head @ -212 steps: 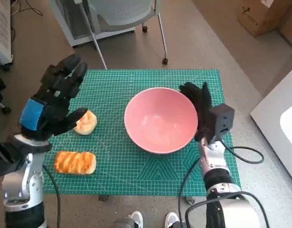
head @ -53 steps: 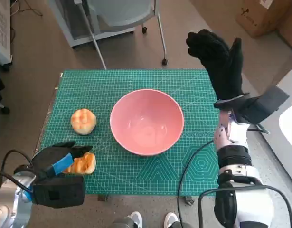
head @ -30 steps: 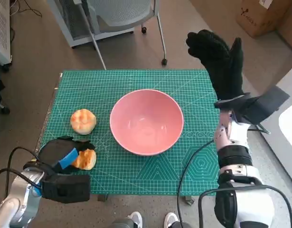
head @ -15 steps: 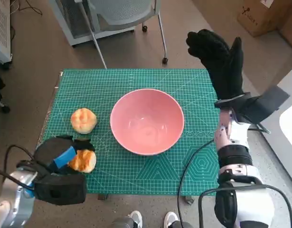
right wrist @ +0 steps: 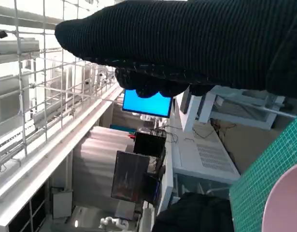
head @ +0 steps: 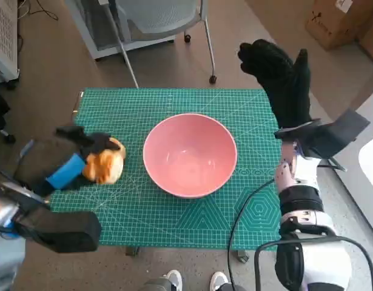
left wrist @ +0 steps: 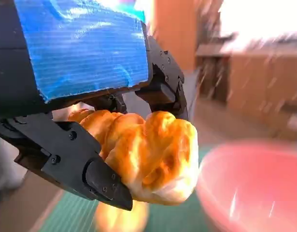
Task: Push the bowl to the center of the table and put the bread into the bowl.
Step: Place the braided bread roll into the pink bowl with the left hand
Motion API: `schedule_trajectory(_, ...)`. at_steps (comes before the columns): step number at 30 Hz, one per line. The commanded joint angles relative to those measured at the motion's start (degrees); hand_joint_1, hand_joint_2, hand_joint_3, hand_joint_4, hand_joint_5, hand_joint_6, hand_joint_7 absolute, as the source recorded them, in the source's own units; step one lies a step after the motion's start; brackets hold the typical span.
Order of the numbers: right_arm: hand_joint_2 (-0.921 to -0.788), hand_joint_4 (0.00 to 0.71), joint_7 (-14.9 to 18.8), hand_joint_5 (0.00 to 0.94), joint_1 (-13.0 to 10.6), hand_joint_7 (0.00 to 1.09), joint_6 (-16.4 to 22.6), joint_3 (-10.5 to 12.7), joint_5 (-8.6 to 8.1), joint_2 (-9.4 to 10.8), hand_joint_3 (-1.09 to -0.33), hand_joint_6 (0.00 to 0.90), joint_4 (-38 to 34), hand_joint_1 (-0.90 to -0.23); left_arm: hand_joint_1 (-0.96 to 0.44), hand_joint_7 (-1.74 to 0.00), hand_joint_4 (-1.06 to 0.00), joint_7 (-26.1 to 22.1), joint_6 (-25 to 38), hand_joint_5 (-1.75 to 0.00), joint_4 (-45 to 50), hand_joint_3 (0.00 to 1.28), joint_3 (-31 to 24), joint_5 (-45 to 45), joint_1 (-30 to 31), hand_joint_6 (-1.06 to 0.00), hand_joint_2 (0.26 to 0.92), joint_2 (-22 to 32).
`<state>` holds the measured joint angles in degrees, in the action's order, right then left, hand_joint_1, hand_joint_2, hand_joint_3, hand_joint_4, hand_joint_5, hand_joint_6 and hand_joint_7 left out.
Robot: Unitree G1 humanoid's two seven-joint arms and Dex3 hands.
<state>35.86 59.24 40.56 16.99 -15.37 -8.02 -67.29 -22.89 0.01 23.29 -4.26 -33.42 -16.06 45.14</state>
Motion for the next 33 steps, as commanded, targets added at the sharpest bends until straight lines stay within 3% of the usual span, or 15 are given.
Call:
schedule_trajectory(1, -0.921, 0.221, 0.1, 0.002, -0.6, 0.0, -0.8, -0.1, 0.37, 0.2, -0.586, 0.36, -1.0, -0.739, 0.0, -1.07, -0.75, 1.1, -2.8, -1.05, -3.8, 0.01, 4.7, -0.9, -7.8, -0.76, 0.907, -2.1)
schedule_trajectory(9, -0.921, 0.22, 0.6, 0.001, -0.8, 0.0, -0.2, -0.1, 0.26, 0.2, -0.584, 0.36, -0.9, -0.736, 0.0, -1.02, -0.81, 2.9, -9.7, -0.97, -15.2, 0.0, 13.9, -3.7, -19.2, -0.81, 0.884, -6.6)
schedule_trajectory(13, -0.921, 0.219, 0.9, 0.0, -1.3, 0.0, 0.4, 0.0, 0.17, 0.0, -0.585, 0.361, -0.4, -0.733, 0.0, -1.06, -0.81, 3.0, -13.3, -0.96, -23.3, 0.0, 18.0, -4.2, -23.9, -0.79, 0.89, -9.3)
schedule_trajectory(23, -0.921, 0.211, 1.3, 0.001, -2.5, 0.0, 1.6, 0.2, -0.03, -0.9, -0.617, 0.362, 0.2, -0.703, 0.0, -1.15, -0.73, 3.3, -16.2, -1.05, -36.9, 0.02, 23.5, -5.4, -30.0, -0.7, 0.918, -14.7)
schedule_trajectory(33, -0.921, 0.213, 1.3, 0.002, -3.2, 0.0, 2.3, 0.6, -0.08, -1.7, -0.638, 0.358, 0.2, -0.671, 0.0, -1.15, -0.67, 3.7, -15.8, -1.17, -44.1, 0.07, 26.1, -5.7, -32.1, -0.65, 0.921, -18.4)
